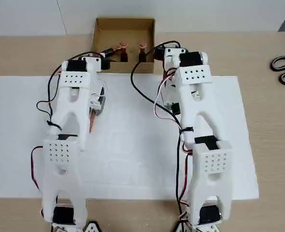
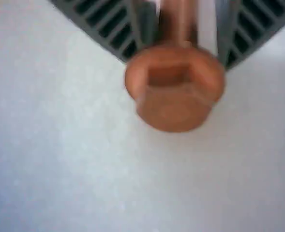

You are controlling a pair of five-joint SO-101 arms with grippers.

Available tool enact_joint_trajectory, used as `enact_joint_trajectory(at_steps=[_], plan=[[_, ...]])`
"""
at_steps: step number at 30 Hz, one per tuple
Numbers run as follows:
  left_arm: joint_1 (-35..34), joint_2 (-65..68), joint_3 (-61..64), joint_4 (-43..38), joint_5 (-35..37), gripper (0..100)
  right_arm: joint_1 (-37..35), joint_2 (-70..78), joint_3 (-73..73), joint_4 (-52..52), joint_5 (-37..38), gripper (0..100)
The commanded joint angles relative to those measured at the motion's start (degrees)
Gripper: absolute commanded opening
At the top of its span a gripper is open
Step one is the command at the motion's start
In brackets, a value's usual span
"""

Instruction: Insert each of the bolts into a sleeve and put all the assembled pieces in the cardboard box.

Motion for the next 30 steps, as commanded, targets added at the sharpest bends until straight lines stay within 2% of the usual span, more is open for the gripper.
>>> enact_joint_trajectory(at_steps=[1,30], plan=[[0.0,-0.26,-2.68,0.7,-0.44,9,-0.04,-4.35,-0.26,0.31,0.53,0.6],[2.2,-3.43,-4.53,0.79,-1.58,9,-0.04,-4.35,-0.26,0.04,0.53,0.7]])
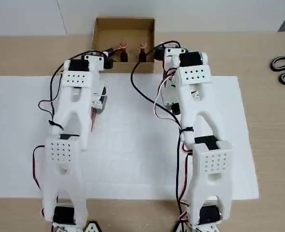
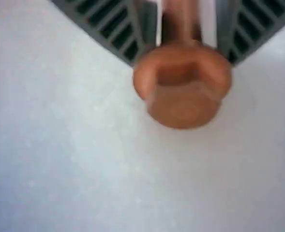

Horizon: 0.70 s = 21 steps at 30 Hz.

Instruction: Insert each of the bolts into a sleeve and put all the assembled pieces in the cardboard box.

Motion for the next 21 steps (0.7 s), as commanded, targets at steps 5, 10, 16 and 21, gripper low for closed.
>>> enact_joint_trajectory(at_steps=[5,10,16,21], plan=[[1.41,-6.68,-1.01,0.79,-0.18,9,-0.04,-4.35,-0.26,-0.04,0.53,0.7],[1.14,-11.34,2.15,0.7,-0.53,9,-0.04,-4.26,-0.26,-0.04,0.53,0.7],[0.97,-8.18,2.24,0.7,-0.62,9,-0.04,-1.8,-0.26,-0.75,0.44,0.7],[0.88,-6.68,2.24,0.18,-0.62,9,-0.04,-0.13,-0.53,-0.75,0.44,0.7]])
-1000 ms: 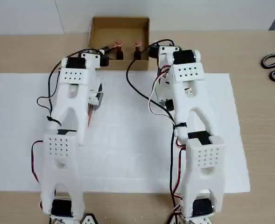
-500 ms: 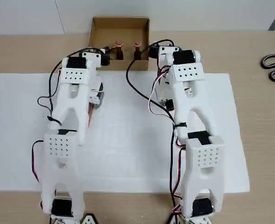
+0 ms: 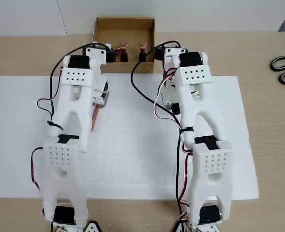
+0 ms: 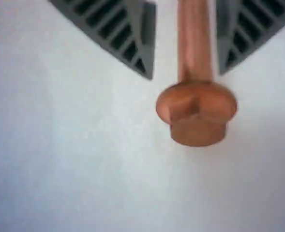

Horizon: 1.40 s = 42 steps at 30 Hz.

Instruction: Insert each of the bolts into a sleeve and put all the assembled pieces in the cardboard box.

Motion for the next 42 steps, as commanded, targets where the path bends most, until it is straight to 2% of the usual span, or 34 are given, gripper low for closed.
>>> enact_joint_trajectory(at_steps=[1,22,26,29,37,42], plan=[[-0.35,-0.53,-0.22,-0.09,-0.35,9,-0.04,-0.66,-0.53,-0.66,0.44,0.7],[-1.67,5.1,-1.45,-3.96,-0.79,8,-0.04,-1.01,-0.62,-0.66,0.44,0.7],[-1.67,5.1,-1.45,-3.96,-0.88,1,-0.04,-1.01,-0.62,-0.66,0.44,0.7],[-1.58,5.1,-1.45,-3.96,-0.88,1,-0.13,-1.27,-0.62,-0.66,0.44,0.5],[-1.41,4.48,-2.24,-2.46,-0.79,1,-0.13,-4.88,-0.62,-0.4,0.53,0.4],[-1.58,4.48,-7.78,0.79,-0.79,1,-0.13,-8.57,-0.62,-0.22,0.53,0.4]])
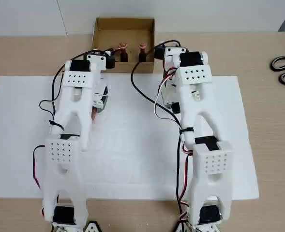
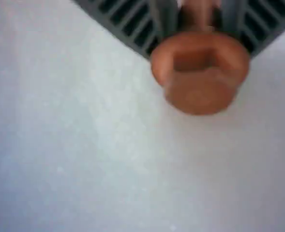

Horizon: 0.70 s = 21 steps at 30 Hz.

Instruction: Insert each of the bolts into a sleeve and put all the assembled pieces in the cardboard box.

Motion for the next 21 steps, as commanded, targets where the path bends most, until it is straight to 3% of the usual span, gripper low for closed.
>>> enact_joint_trajectory(at_steps=[1,9,21], plan=[[-0.44,-1.14,-5.14,1.23,-0.26,1,-0.13,-6.55,-0.62,-0.04,0.53,0.4],[-0.44,-5.36,-5.14,1.41,0.0,1,-0.22,-10.24,-0.53,0.22,0.62,0.4],[-0.7,-32.18,8.57,1.32,2.9,1,-6.02,-25.01,-0.26,0.48,0.53,0.4]])
